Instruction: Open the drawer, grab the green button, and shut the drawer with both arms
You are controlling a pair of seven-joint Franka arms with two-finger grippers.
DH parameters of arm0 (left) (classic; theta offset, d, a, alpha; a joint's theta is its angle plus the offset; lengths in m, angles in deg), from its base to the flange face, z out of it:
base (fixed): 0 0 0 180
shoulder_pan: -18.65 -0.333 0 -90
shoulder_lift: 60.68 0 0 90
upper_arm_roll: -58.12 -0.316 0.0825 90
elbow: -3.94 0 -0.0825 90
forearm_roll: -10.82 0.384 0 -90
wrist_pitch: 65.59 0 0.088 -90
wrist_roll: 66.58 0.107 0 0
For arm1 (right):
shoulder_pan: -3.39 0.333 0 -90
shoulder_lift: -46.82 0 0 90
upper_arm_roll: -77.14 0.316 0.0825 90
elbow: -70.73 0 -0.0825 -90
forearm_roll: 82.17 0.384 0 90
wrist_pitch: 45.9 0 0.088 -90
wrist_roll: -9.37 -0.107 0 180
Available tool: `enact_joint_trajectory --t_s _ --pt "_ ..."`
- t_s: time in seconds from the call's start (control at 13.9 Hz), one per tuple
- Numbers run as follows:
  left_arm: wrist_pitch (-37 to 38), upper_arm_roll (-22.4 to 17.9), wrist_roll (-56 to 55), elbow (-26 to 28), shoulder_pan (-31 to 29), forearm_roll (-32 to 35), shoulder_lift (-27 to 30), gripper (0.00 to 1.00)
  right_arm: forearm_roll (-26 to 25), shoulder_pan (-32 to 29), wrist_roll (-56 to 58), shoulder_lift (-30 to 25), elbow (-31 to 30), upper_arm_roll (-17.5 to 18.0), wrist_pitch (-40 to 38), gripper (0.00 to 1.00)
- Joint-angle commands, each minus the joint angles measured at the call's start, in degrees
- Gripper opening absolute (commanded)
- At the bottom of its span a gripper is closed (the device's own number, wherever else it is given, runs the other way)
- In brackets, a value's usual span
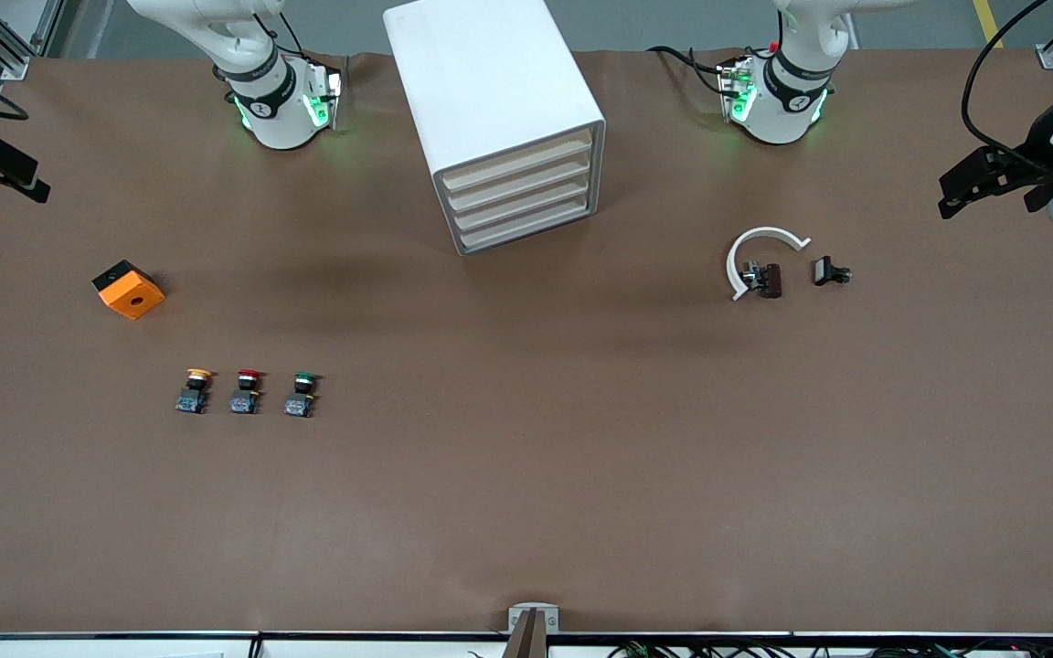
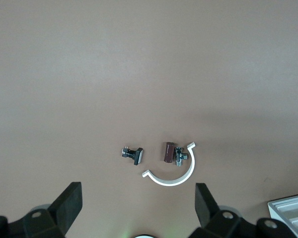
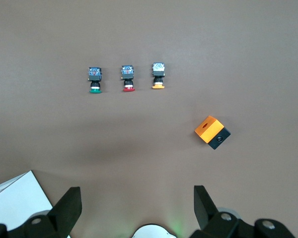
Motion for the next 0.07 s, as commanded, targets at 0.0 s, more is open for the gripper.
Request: enact_joint_trajectory --t_s 0.0 --pt "1.0 0.0 0.7 -1.3 -0.2 -0.8 -0.6 1.0 0.8 0.1 -1.2 -3.0 -3.5 0.1 1.3 1.0"
